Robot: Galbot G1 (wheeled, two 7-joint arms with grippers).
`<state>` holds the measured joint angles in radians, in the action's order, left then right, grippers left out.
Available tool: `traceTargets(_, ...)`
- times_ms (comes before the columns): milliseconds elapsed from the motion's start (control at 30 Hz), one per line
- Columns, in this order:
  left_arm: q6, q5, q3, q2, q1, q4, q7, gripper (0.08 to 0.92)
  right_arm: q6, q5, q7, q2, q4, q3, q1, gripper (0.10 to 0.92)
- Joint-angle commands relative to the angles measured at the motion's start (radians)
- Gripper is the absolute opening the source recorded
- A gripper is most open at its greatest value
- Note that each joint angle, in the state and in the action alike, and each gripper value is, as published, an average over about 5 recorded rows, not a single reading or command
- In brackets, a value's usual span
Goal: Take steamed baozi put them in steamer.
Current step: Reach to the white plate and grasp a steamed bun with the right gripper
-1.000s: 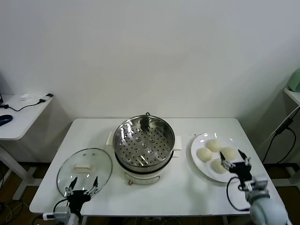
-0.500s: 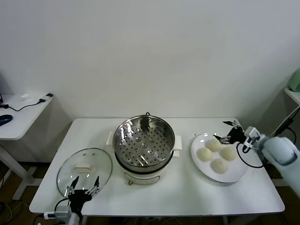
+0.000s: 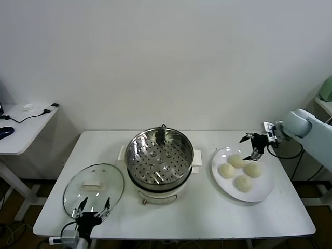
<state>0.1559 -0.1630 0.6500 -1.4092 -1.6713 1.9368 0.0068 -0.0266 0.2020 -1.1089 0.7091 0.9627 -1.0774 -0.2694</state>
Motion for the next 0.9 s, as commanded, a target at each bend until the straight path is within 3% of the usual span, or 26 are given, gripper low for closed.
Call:
traceTargets(33,-0.002,0.001,0.000,-0.003,-0.003,-0.003,0.001,0.823,0.023,-0.010,-0.076,0.194,-0.281,-0.237,-0.100,0.823)
traceTargets(900,-0.022,0.013,0.003,-0.001,-0.010,-0.018,0.004,0.823,0.013,-0.118,0.003,0.371,-0.506,0.021,0.116,0.823)
